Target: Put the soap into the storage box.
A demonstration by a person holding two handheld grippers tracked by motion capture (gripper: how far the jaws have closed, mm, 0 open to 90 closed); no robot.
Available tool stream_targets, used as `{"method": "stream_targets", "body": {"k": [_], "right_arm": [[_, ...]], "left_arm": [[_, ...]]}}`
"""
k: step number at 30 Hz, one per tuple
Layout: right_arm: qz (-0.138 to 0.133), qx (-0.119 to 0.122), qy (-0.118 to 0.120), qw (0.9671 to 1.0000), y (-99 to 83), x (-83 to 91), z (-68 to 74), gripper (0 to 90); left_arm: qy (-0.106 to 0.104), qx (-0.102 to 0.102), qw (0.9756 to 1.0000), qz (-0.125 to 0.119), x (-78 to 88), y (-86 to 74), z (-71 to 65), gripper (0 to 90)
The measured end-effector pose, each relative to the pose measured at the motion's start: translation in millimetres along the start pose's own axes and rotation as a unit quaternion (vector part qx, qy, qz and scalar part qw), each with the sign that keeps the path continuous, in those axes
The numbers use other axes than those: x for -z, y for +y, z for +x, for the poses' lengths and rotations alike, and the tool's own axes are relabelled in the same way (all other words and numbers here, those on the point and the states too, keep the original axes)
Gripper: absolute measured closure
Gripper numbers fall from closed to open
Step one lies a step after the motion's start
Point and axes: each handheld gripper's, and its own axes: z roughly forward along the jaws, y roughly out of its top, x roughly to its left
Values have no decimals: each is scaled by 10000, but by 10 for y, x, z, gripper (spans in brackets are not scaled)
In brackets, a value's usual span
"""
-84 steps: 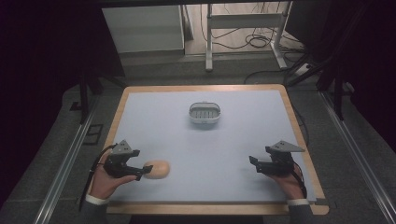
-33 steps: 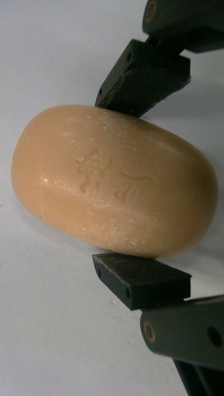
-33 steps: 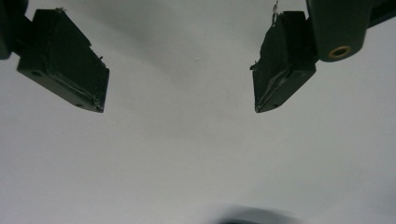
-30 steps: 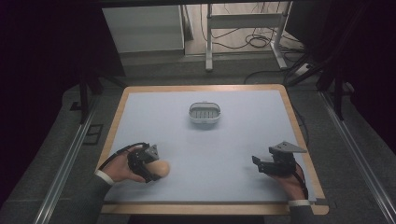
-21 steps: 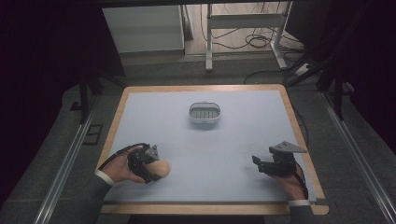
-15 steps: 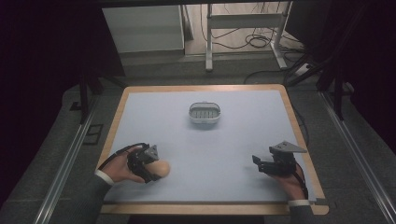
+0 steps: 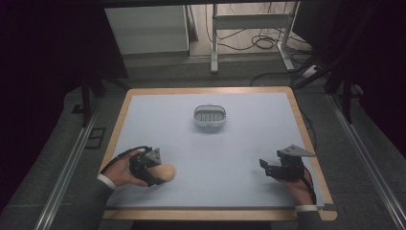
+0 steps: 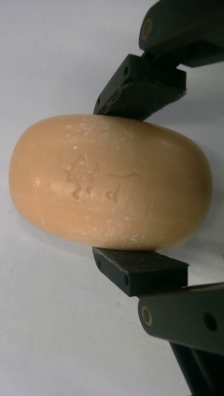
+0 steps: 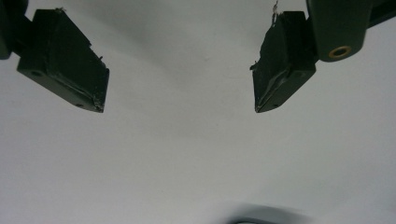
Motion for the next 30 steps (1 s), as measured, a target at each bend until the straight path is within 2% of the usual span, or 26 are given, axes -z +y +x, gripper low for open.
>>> {"method": "stream_targets", "body": {"k": [6,15,30], "right_arm": [[-3,-24,-25,10000,-1,3,-9,185],[-5,-48,-82,10000,-7,4,-28,185],[21,-82,-129,9999,-14,-8,-39,185]], "left_arm": [[36,-70,9999,-85,5,5,12,315],[48,-45,9998,-195,60,27,50,316],[130,-7,9991,-402,172,183,183,316]]}}
